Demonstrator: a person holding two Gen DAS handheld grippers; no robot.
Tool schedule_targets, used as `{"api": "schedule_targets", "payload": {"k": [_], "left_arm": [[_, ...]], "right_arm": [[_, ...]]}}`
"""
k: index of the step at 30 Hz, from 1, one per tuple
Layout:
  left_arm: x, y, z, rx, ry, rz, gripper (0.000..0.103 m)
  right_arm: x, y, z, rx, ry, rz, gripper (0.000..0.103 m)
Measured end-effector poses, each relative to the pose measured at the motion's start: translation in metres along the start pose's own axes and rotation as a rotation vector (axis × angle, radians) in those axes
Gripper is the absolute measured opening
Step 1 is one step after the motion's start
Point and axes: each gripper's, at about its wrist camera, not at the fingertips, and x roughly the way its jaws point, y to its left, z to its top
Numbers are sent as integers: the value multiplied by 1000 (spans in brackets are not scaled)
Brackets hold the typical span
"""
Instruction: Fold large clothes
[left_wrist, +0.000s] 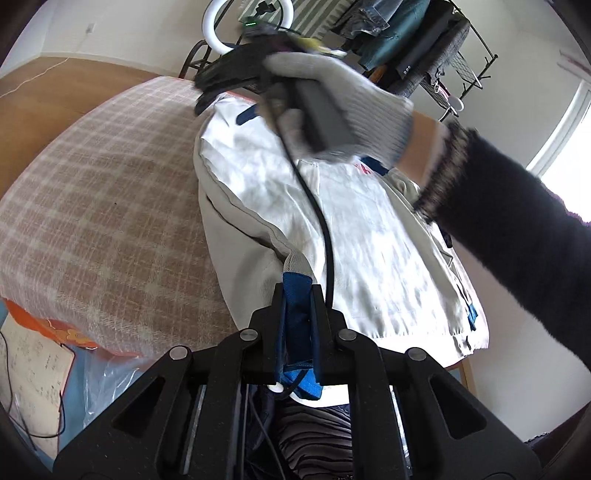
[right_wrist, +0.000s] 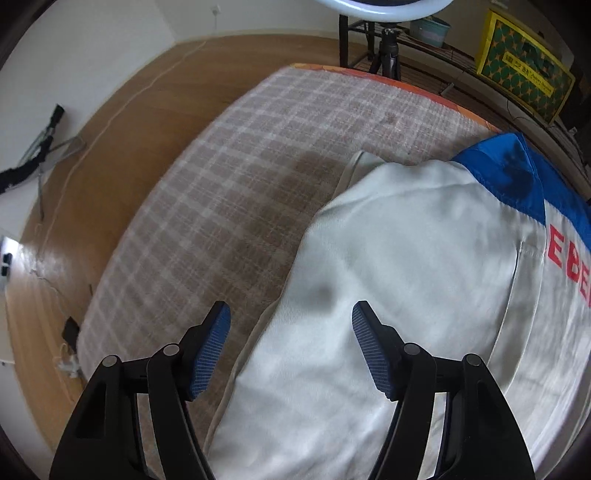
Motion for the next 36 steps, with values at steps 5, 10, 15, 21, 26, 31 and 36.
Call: {"api": "schedule_targets", "payload": {"k": [5,10,15,21,26,31,36], "left_arm": [[1,1,0,1,3,-3,9],[1,-7,-2,46,-1,10,9],[0,-10,-3,64,1,18,9],[-5,-25,-4,123,-5,25,9],[-8,-51,-10,202,-7,40,8],[-10,-77,-13,279,3,30,8],[-2,-112,-17,362,21,31,8]], "right_arm": [[31,20,-5,-76,113,-95,68],[40,19,-17,-96,118,-141,64],[28,-2,-25,-85,73,-165,8],[-9,-52,-42,73,-64,40,3],[-57,-106,-68,209,-215,210,3],[-93,-172,-105,341,-346,326,3],[-113,-231,-151,511,-458,435,2]]}}
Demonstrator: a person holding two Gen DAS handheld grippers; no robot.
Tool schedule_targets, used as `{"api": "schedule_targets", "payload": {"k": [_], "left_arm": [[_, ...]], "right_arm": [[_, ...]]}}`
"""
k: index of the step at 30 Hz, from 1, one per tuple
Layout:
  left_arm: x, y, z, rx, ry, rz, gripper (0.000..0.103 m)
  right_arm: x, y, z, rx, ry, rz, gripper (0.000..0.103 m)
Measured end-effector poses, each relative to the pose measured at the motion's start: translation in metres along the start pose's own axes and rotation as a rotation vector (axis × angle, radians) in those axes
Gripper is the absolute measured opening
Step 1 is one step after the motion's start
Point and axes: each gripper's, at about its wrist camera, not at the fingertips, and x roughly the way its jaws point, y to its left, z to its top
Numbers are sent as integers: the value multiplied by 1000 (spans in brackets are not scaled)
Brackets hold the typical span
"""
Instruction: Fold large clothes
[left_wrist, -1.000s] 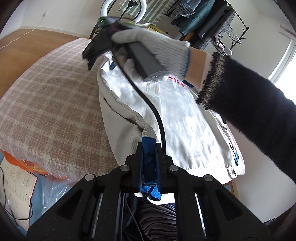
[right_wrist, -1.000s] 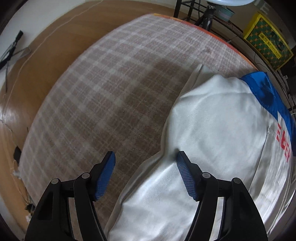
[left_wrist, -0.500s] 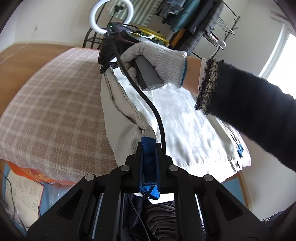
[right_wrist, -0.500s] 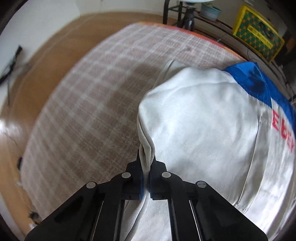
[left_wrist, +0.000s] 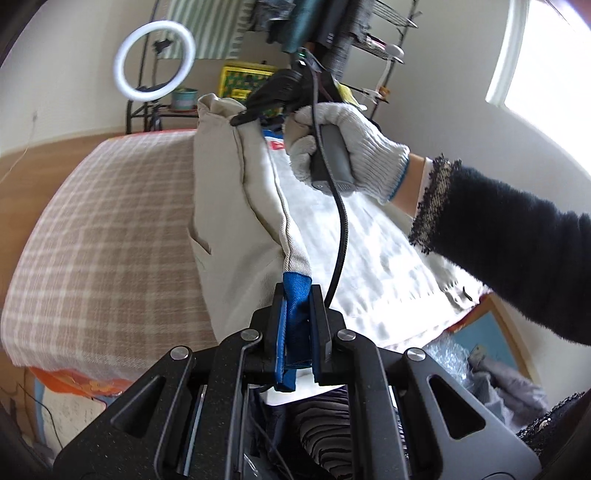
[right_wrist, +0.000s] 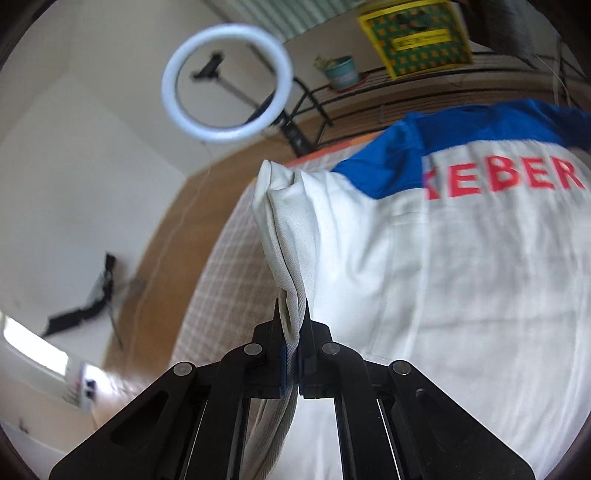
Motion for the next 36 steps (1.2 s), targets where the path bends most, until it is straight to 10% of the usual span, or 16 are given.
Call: {"api": "schedule_targets", "payload": {"k": [12,17,23,26,30,34,35,36], "left_arm": [[47,-66,-11,168,119,-17,8],[65,-78,-16,192,157,-11,8],[70,-80,-21,197,164,3,8],[70,-82,-24,211,162,15,8],[65,-85,-24,228,152,38,8],[60,-82,-24,220,160,38,7],[60,-83,-25,225,164,39,7],[60,-85,-26,235,168,41,7]], "right_arm": [[-22,-107,-19,263,-14,7,3],[-20,-109,-15,187,61,-142,10],[-46,-70,-1,8,13,-91,27],[-20,-56,9,-53,118,-38,61],[28,-61,29,-57,148,-171,61],[52,-80,46,59,115,-115,57],[56,-82,48,70,106,-93,50],[61,-81,51,72,112,-75,17]]}}
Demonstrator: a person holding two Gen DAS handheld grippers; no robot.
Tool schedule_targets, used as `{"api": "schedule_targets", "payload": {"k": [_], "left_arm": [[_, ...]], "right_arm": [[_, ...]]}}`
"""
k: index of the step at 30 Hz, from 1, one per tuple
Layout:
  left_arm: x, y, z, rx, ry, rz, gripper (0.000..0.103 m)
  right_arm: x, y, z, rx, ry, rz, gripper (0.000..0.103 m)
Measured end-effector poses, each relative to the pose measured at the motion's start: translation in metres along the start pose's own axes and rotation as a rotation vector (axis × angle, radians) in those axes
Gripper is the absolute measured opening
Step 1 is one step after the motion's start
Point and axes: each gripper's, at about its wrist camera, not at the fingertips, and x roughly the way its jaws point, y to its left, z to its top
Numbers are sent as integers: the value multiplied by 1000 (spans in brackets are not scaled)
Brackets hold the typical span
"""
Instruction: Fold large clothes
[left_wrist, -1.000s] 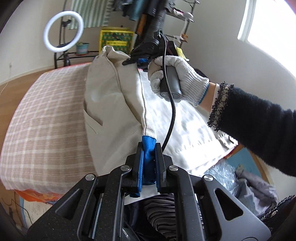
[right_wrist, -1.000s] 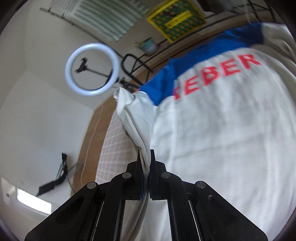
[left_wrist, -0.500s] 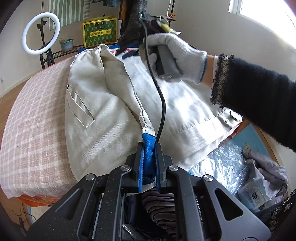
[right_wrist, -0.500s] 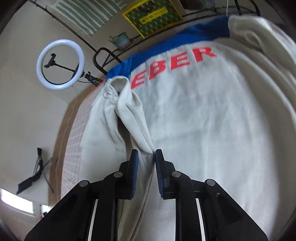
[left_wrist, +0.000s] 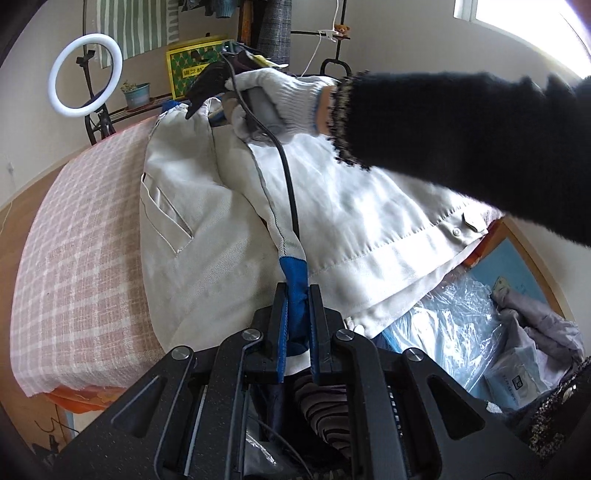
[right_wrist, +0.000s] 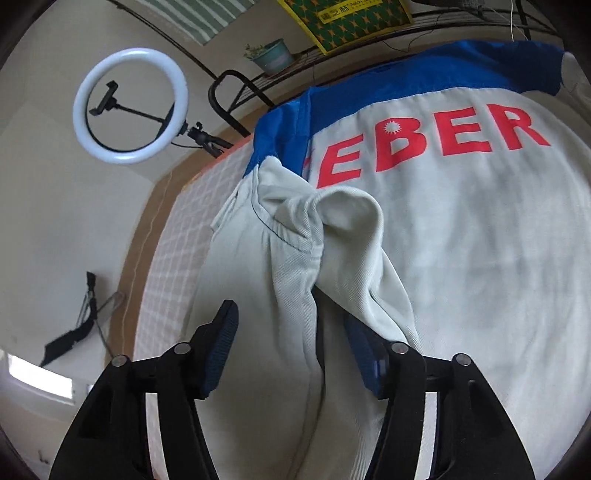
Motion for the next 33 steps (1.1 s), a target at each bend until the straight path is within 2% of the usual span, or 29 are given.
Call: {"api": "schedule_targets", "payload": {"k": [1,5,8,10,13,19,21,26,30,33], "left_arm": [[1,-3,0,10,4,4,7],[1,-7,-1,36,10,-2,7],[4,-9,-3,32,16,-21,7],[11,-13,-5,29,28,-33,7],[24,-19,-9,42,51,-37,7],[30,-24,-16,50,72,-47,7],[26,-27,-18,40,85,-95,7],[-6,-40,-33,59,47,-134,7],[-39,-35,-42,22,-3,-138,7],[-66,-24,-46,-5,-56,-131,7]], "right_arm": [[2,4,2,0,7,2,3],[-25,27,6,-124,-50,-52,2],[-48,23,15,-157,-92,-85,1],[-42,3,13,-115,-82,-117,1],[-10,-18,6,-93,-22,-201,1],[-5,-13,12,-112,-5,-275,4],[-20,-10,14,-91,4,-258,11],[-87,-13,-5,-65,-49,-169,11],[-149,-5,-39,-98,-87,-100,12],[-191,7,-77,-160,-115,-60,12]]}}
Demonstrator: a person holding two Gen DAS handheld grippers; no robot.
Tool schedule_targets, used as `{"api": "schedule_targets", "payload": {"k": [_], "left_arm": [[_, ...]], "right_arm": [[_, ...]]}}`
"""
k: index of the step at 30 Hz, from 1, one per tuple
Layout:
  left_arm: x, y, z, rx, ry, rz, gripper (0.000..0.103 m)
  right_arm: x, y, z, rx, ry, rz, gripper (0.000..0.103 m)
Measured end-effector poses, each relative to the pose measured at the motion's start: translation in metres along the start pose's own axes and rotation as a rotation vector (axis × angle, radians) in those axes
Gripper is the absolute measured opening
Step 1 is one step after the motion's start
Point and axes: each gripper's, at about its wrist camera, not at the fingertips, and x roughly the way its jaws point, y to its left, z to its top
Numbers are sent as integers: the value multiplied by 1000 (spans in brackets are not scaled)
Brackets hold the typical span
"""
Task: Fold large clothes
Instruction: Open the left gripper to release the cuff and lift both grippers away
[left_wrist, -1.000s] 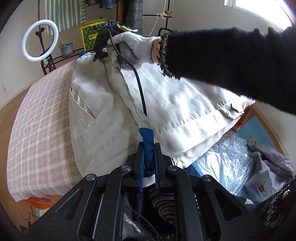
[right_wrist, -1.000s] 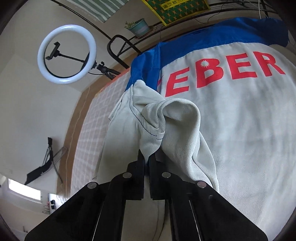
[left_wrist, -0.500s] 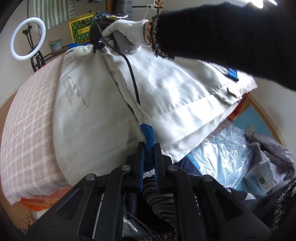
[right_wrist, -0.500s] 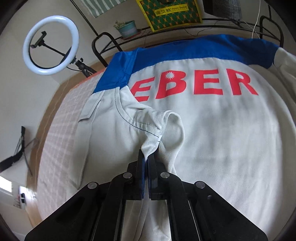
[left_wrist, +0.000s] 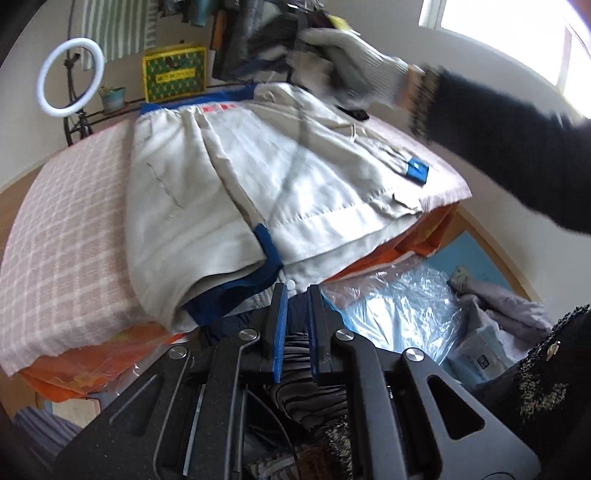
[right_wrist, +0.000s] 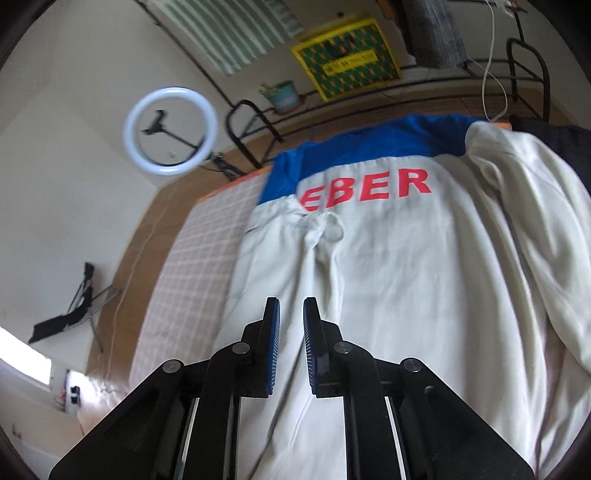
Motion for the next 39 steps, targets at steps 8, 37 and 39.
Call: {"api": "schedule_targets", "payload": {"k": [8,37,39], "left_arm": [[-36,41,-1,-99,-98,6,7],[4,70,25,-121,-40,80,7],[-14,66,37,-133,-106,89,10]], "right_arm": [[-52,39,-126,-39,29,71,12],[-77,42,-244,97,-99,-51,40],[-107,24,-246,130,-147,-71,40]]}}
